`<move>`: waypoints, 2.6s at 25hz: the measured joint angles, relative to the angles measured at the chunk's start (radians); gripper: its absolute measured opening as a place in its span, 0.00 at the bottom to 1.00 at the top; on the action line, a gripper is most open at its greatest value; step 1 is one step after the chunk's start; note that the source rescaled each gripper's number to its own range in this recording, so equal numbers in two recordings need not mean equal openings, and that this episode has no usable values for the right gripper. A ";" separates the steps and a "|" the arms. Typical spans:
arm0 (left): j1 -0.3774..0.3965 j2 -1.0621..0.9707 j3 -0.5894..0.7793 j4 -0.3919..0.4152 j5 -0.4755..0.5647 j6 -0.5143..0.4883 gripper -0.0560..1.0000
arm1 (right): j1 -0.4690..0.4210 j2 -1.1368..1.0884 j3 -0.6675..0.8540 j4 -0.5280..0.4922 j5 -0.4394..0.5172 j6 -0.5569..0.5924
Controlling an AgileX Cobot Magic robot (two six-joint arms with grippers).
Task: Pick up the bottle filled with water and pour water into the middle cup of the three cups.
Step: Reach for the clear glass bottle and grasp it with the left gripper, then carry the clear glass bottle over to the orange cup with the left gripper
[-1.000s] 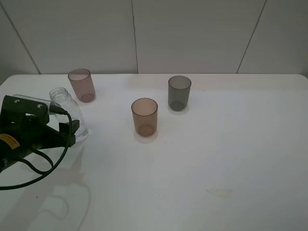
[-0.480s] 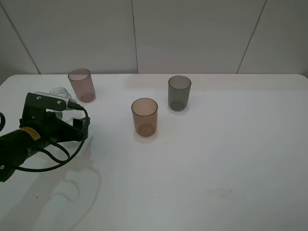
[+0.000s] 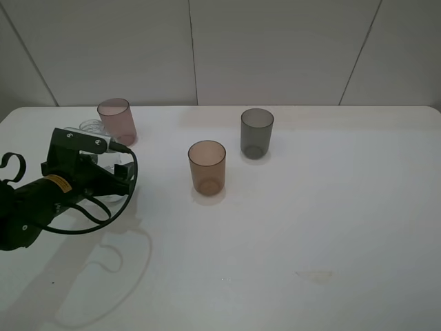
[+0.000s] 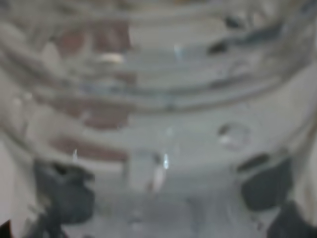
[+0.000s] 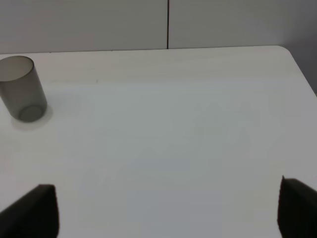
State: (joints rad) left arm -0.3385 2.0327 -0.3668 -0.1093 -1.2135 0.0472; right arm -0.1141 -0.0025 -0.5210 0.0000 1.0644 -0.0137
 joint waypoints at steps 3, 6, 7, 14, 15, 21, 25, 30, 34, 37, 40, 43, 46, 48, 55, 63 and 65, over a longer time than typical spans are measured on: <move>0.000 0.022 -0.007 0.000 -0.001 0.014 1.00 | 0.000 0.000 0.000 0.000 0.000 0.000; 0.000 0.039 -0.009 0.000 -0.001 0.034 1.00 | 0.000 0.000 0.000 0.000 0.000 0.000; 0.000 0.041 -0.009 0.000 -0.001 0.036 1.00 | 0.000 0.000 0.000 0.000 0.000 0.000; 0.000 0.041 -0.011 0.000 -0.001 0.044 1.00 | 0.000 0.000 0.000 0.000 0.000 0.000; 0.000 0.041 -0.011 0.000 -0.001 0.046 1.00 | 0.000 0.000 0.000 0.000 0.000 0.000; 0.000 0.041 -0.011 0.000 -0.001 0.046 1.00 | 0.000 0.000 0.000 0.000 0.000 0.000; 0.000 0.032 -0.011 0.000 -0.001 0.046 1.00 | 0.000 0.000 0.000 0.000 0.000 0.000; 0.000 0.004 -0.013 0.000 -0.003 0.036 1.00 | 0.000 0.000 0.000 0.000 0.000 0.000; 0.000 0.003 -0.013 0.000 -0.003 0.033 1.00 | 0.000 0.000 0.000 0.000 0.000 0.000; 0.000 0.003 -0.013 0.000 -0.003 0.032 1.00 | 0.000 0.000 0.000 0.000 0.000 0.000; 0.000 0.003 -0.017 0.000 -0.003 0.032 1.00 | 0.000 0.000 0.000 0.000 0.000 0.000; 0.000 0.003 -0.025 0.000 -0.003 0.032 1.00 | 0.000 0.000 0.000 0.000 0.000 0.000; 0.000 0.003 -0.027 0.000 -0.003 0.032 1.00 | 0.000 0.000 0.000 0.000 0.000 0.000; 0.000 0.003 -0.027 0.000 -0.003 0.032 1.00 | 0.000 0.000 0.000 0.000 0.000 0.000; 0.000 0.003 -0.027 -0.023 -0.003 0.032 0.76 | 0.000 0.000 0.000 0.000 0.000 0.000; 0.000 0.003 -0.027 -0.039 -0.003 0.031 0.07 | 0.000 0.000 0.000 0.000 0.000 0.000; 0.000 0.003 -0.024 -0.039 -0.004 0.031 0.07 | 0.000 0.000 0.000 0.000 0.000 0.000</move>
State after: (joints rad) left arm -0.3385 2.0354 -0.3903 -0.1480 -1.2172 0.0786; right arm -0.1141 -0.0025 -0.5210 0.0000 1.0644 -0.0137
